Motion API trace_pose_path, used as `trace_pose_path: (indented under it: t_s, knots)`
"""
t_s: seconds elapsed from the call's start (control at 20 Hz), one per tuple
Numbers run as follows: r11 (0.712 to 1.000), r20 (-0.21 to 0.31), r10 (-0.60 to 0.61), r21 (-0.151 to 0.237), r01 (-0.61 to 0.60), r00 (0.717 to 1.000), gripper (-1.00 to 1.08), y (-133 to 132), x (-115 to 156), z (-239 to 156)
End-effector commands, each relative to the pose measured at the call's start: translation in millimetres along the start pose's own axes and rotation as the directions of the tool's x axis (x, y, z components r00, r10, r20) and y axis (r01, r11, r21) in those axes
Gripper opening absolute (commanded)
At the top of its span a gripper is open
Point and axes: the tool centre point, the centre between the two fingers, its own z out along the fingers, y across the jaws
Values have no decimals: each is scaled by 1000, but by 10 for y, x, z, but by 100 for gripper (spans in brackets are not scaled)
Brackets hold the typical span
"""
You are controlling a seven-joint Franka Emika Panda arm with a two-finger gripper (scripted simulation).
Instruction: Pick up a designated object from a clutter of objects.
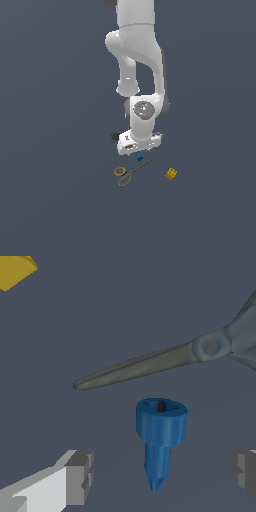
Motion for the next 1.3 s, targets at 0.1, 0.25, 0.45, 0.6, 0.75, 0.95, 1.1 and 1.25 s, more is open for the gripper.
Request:
trace_pose_path:
  t_s: [0.1, 0.25, 0.45, 0.6, 0.75, 0.95, 1.1, 1.25]
  knots:
    - [1000, 0, 0, 0, 0, 1000, 100, 0, 1, 161]
    - [1000, 0, 0, 0, 0, 1000, 100, 1, 5, 200]
    - [1000, 0, 0, 0, 0, 1000, -100, 1, 5, 202]
    - [1000, 0, 0, 0, 0, 1000, -100, 1, 5, 202]
    - [1000, 0, 0, 0, 0, 1000, -100, 1, 5, 202]
    - [1000, 0, 0, 0, 0, 1000, -100, 5, 4, 190]
    - [1000, 0, 0, 0, 0, 1000, -100, 30, 5, 134]
    - [1000, -1, -1, 0, 1, 1000, -100, 73, 6, 25]
